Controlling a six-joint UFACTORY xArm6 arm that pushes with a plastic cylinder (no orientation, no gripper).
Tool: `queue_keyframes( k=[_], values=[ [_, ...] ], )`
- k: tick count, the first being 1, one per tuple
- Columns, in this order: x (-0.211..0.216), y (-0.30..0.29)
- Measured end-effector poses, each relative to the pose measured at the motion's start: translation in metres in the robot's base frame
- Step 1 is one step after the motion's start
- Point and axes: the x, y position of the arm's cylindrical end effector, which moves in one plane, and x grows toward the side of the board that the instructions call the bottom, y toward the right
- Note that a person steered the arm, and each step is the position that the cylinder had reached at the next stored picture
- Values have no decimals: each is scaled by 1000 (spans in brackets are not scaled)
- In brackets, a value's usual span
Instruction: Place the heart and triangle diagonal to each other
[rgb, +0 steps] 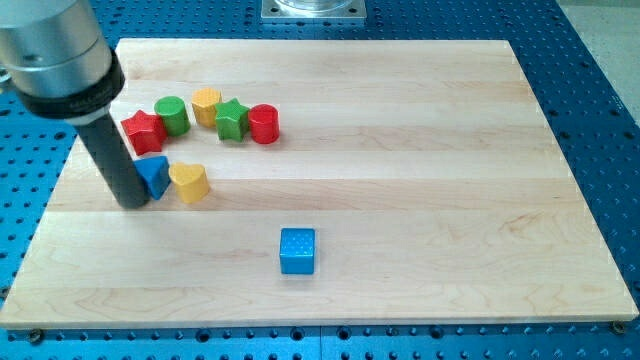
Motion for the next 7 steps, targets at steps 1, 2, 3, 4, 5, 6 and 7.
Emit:
queue_keyframes(
  k=[1, 2, 3, 4, 5, 6, 7],
  values=[
    [-35, 29],
    [-36, 70],
    [-21, 104],
    [16, 100],
    [-46, 99],
    [-46, 49],
    [11, 53]
  ],
)
